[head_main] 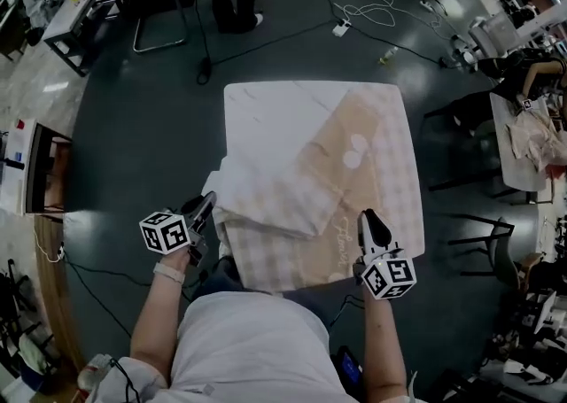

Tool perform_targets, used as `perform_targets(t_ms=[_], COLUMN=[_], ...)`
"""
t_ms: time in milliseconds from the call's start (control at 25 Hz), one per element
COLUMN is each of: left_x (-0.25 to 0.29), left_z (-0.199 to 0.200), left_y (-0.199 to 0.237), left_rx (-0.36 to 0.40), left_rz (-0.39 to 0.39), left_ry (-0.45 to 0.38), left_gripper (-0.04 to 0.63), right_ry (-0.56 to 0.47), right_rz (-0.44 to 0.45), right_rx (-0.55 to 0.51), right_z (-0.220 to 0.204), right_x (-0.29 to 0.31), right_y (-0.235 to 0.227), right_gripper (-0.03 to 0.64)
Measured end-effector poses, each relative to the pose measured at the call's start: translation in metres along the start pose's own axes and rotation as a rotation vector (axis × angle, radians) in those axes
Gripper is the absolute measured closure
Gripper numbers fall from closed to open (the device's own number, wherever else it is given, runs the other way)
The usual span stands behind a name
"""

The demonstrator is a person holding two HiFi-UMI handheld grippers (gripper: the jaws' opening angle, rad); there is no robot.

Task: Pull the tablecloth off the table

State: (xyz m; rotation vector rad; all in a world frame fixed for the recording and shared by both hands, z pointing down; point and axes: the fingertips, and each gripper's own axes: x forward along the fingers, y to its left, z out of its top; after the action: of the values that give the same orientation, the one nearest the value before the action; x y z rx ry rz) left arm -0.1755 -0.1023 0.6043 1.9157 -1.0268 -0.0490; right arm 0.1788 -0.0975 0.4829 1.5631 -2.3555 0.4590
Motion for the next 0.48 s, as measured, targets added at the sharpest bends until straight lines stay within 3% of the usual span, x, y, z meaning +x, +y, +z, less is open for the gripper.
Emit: perform_targets(t_ms=[280, 360, 480], left_x=[-0.017, -0.021, -0.028], left_z=[-0.018, -0.028, -0.038], left_y=[-0.035, -0.042, -0.05], left_rx=[-0.017, -0.013, -0.02], left_rz=[0.079, 0.106, 0.146], left_ry=[-0.086, -0.099, -0.122], left_gripper=[0.583, 0.583, 0.583], right_ry=[0.159, 0.232, 0.34], right_rz=[-0.012, -0.008, -0.005], right_rx=[-0.087, -0.108, -0.15], right_z=[-0.027, -0.045, -0.073], right_x=[0.046, 0.062, 0.085], right_y=[-0.109, -0.139, -0.181], right_gripper=[0.569, 0.495, 0.446])
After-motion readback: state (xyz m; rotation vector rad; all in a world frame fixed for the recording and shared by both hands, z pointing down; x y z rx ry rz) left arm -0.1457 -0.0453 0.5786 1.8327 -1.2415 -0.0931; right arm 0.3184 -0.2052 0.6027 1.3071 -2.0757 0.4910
